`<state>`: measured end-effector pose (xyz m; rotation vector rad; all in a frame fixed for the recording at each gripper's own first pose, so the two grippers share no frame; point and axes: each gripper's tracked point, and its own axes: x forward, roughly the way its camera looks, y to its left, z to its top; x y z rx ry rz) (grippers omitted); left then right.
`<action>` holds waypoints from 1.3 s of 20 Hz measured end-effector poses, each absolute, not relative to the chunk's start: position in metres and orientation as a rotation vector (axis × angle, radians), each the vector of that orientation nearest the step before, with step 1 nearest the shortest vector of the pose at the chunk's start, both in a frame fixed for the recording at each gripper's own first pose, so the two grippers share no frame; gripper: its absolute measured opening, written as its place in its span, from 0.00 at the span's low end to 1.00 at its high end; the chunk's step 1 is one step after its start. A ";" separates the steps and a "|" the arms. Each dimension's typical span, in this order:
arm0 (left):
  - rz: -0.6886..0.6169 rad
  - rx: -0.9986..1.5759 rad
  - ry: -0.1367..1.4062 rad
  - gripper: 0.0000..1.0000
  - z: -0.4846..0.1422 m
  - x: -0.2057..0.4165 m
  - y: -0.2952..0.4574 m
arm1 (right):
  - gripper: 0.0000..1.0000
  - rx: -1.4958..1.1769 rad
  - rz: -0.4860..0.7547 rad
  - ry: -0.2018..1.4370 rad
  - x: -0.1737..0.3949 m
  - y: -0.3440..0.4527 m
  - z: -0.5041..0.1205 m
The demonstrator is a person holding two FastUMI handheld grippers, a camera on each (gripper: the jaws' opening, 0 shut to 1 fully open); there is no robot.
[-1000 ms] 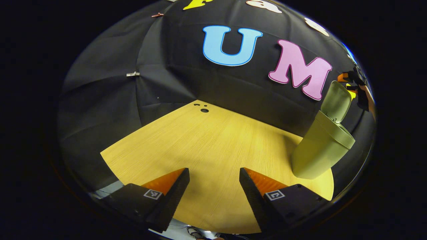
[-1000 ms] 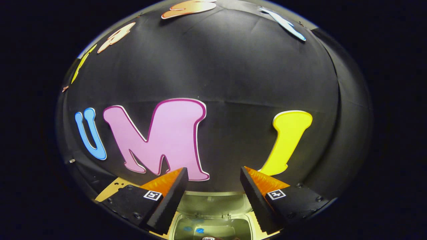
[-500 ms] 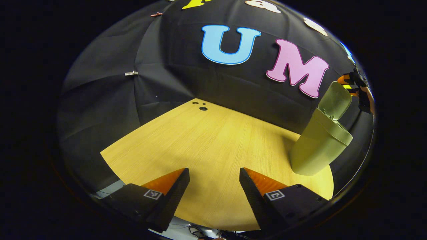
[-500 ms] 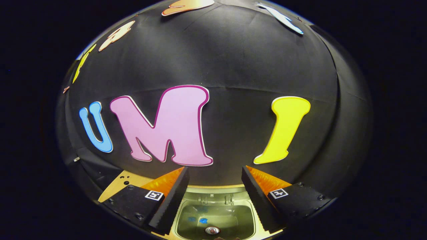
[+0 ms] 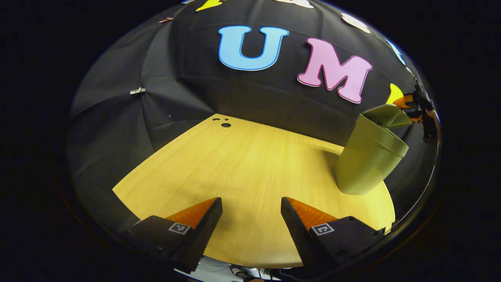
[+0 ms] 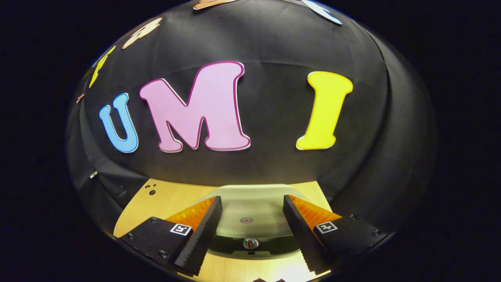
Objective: Press the lid of the desktop garbage bin to open it, pick up the crumpled paper on the desktop and throw it into the bin, then pick up the pop can on the desktop and drop it into the bin, and finally close the garbage bin lid.
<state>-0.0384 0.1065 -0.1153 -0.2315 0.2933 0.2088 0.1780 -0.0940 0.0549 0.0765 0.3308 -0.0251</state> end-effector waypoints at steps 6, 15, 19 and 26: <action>0.168 -0.166 0.314 0.96 -0.113 -0.035 0.096 | 0.99 0.131 -0.045 0.387 0.162 -0.093 0.004; 0.126 -0.131 0.339 0.96 -0.115 -0.028 0.084 | 0.99 0.043 -0.073 0.321 0.155 -0.092 -0.009; 0.106 -0.109 0.336 0.96 -0.114 -0.027 0.077 | 1.00 0.021 -0.096 0.296 0.154 -0.091 -0.014; 0.064 -0.119 0.283 0.96 -0.092 -0.018 0.063 | 0.99 0.039 -0.086 0.228 0.152 -0.090 -0.008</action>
